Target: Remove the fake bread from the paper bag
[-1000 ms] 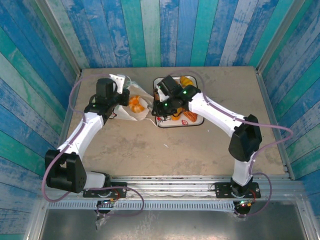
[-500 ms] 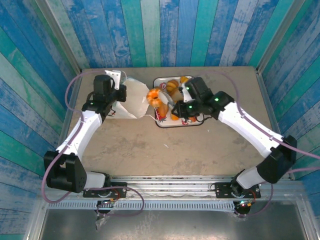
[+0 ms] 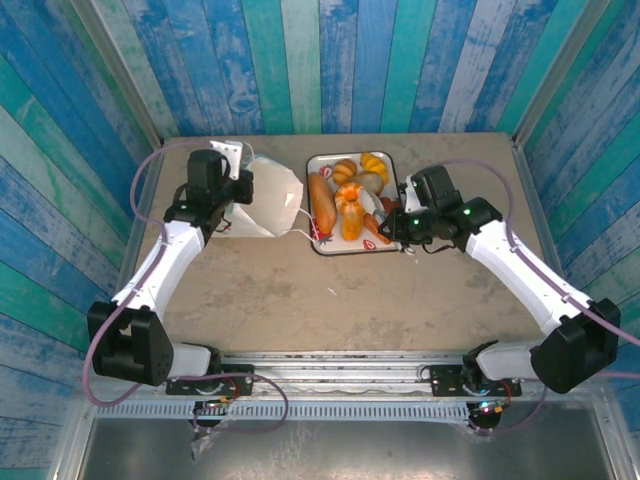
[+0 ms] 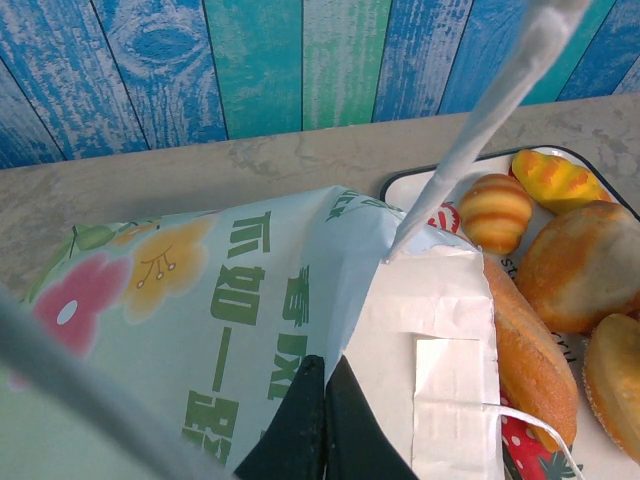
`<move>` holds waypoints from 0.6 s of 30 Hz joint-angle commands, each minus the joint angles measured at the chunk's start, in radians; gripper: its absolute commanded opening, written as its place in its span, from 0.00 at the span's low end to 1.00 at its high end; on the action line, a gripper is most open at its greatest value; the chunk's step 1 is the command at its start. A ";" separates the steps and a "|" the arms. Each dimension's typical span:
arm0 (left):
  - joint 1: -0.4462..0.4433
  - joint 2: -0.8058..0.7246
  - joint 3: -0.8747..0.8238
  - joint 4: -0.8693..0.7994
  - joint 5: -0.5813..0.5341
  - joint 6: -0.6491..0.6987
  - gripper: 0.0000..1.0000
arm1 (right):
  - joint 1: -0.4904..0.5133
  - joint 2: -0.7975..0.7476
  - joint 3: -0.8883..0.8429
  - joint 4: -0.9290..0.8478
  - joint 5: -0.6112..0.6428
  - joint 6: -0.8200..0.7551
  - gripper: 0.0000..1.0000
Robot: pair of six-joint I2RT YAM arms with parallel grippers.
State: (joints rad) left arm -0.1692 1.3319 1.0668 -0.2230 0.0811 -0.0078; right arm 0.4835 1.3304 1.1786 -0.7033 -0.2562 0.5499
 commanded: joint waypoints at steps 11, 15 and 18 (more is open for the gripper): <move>0.004 -0.033 0.019 -0.015 0.008 0.004 0.00 | -0.035 0.130 0.004 0.144 -0.089 -0.009 0.00; 0.004 -0.033 0.024 -0.021 0.015 0.009 0.00 | -0.037 0.169 0.012 0.151 -0.102 -0.011 0.01; 0.004 -0.036 0.022 -0.018 0.020 0.011 0.00 | -0.039 0.193 0.006 0.151 -0.106 -0.012 0.01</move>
State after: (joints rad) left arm -0.1692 1.3319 1.0668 -0.2268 0.0883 -0.0067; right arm 0.4503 1.5146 1.1786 -0.5865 -0.3359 0.5488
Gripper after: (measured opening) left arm 0.045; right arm 0.303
